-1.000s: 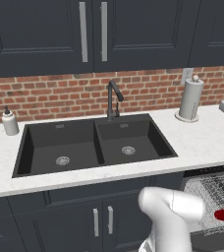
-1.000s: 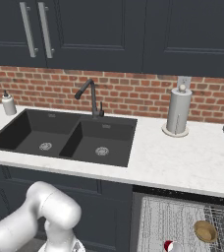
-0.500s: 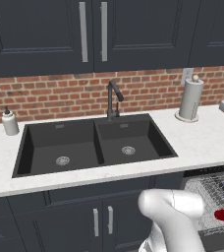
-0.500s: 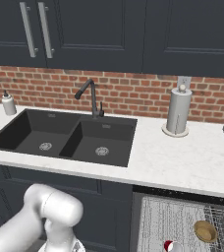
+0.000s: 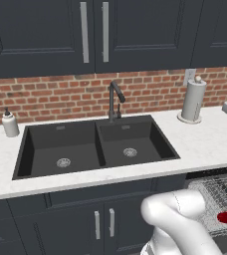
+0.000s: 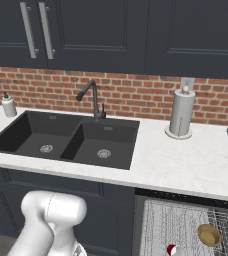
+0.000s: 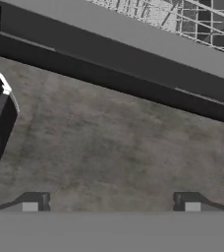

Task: Pick up the cup and bowl from the counter, place them in the dishwasher, and close the dishwasher door.

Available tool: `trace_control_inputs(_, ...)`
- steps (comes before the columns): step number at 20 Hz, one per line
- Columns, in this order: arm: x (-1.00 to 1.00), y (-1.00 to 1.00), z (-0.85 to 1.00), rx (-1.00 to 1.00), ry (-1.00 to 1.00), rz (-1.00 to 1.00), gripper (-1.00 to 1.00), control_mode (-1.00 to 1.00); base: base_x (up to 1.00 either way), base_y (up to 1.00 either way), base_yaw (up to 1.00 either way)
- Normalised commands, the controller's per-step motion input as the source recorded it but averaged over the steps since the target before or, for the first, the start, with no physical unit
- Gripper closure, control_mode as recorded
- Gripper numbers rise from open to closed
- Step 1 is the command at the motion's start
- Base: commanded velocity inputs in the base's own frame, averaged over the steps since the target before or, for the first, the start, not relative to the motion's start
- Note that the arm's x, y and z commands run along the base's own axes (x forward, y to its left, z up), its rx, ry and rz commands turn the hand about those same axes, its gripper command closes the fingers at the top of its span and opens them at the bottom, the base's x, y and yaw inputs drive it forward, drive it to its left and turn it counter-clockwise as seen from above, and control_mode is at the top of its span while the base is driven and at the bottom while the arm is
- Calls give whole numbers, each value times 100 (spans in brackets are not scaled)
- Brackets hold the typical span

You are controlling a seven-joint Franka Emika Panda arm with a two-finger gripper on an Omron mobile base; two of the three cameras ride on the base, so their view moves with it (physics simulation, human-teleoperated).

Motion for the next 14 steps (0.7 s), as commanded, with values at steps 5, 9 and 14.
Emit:
trace_control_inputs(5, 0, -25, -43, 10, 6, -7, -100, -100, 0, 0, 0)
trace_control_inputs(9, 19, -30, -66, 12, 1, -8, -100, -100, 0, 0, 0)
trace_control_inputs(14, 62, -25, -98, 14, 0, -9, -100, -100, 0, 0, 0)
